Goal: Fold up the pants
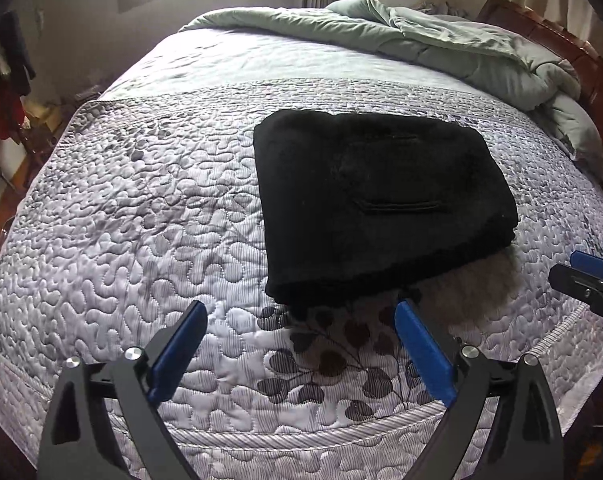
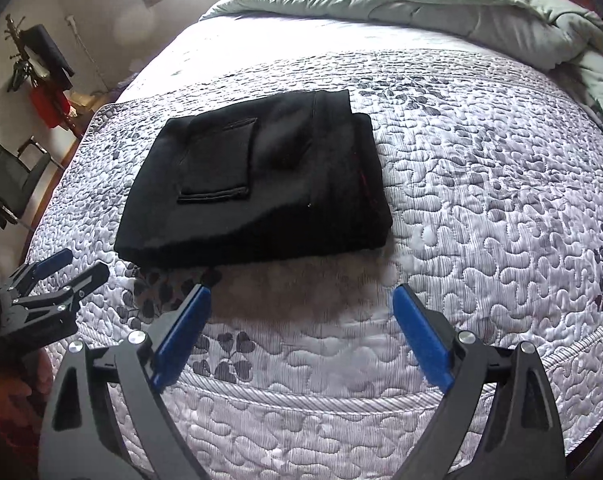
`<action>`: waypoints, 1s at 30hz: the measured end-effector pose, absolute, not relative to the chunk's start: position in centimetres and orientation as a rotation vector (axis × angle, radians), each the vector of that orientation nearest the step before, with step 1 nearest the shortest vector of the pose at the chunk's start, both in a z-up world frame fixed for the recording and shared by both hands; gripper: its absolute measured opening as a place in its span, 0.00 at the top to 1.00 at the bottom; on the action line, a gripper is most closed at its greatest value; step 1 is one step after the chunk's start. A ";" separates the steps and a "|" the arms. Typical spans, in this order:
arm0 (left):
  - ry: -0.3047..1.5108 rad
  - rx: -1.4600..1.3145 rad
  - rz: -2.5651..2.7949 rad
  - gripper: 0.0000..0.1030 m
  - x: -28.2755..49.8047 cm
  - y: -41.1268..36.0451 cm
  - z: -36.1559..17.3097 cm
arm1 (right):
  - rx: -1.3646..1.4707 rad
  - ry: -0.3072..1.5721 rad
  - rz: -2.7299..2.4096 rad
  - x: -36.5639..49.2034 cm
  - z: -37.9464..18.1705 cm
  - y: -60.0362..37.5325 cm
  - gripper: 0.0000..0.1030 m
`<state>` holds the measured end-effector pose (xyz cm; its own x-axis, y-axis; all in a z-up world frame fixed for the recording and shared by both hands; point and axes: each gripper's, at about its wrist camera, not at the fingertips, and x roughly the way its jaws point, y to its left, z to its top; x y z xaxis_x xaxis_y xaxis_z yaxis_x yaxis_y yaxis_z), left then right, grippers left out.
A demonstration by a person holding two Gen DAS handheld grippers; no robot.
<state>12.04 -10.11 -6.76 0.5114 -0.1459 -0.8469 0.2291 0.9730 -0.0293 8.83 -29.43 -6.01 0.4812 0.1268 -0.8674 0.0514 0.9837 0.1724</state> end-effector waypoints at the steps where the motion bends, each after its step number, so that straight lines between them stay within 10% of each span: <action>1: 1.014 0.083 -0.229 0.07 12.0 -10.1 -6.7 | 0.185 1.074 0.047 8.9 -6.1 -29.5 0.11; 30: 1.041 0.094 -0.252 0.06 12.2 -9.7 -6.7 | 0.156 1.077 0.087 8.6 -6.2 -26.8 0.08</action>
<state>12.16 -9.74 -6.71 0.4801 -0.1615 -0.8622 0.2501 0.9673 -0.0420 8.56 -26.84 -6.22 0.4717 0.1468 -0.8695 0.0057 0.9855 0.1694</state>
